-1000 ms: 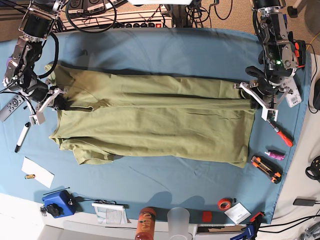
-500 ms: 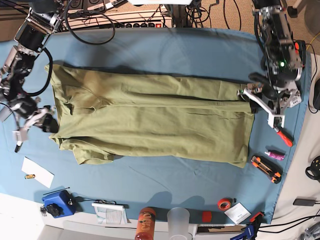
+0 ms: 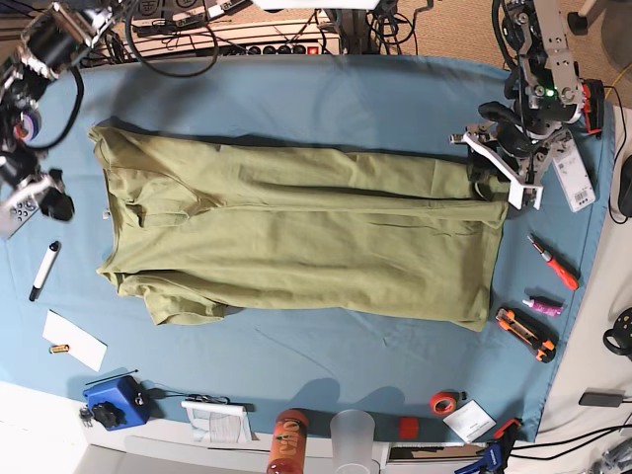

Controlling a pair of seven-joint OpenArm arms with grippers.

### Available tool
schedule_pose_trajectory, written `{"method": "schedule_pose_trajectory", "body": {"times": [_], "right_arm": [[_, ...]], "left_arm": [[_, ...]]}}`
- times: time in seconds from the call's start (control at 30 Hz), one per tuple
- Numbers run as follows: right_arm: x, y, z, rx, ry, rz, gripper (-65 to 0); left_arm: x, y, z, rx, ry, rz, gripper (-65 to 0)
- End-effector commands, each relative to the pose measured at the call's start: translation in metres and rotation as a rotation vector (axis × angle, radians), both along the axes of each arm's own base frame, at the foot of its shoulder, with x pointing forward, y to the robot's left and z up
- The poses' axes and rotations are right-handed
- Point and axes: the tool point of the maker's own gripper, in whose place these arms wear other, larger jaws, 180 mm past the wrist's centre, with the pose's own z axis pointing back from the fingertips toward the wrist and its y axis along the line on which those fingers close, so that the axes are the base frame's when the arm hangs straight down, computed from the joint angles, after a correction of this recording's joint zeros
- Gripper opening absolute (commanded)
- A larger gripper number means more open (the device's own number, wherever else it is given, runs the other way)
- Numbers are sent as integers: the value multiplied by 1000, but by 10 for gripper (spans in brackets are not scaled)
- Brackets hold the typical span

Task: Layout the t-shirt on the table in an organized manner, then fold the t-shirt properly

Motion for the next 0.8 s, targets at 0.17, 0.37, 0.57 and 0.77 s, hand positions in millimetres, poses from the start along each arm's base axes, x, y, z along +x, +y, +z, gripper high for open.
{"method": "schedule_pose_trajectory", "body": {"times": [0.17, 0.37, 0.57, 0.77], "right_arm": [[-26, -12, 6, 12, 3, -17, -472], [-49, -12, -13, 13, 82, -15, -472], [-67, 1, -23, 70, 130, 23, -472], [-75, 3, -30, 73, 160, 26, -457]], "left_arm": [[20, -6, 11, -47, -70, -24, -339], [25, -13, -16, -140, 24, -12, -339], [21, -13, -20, -138, 55, -19, -407], [20, -11, -21, -127, 64, -21, -476]]}}
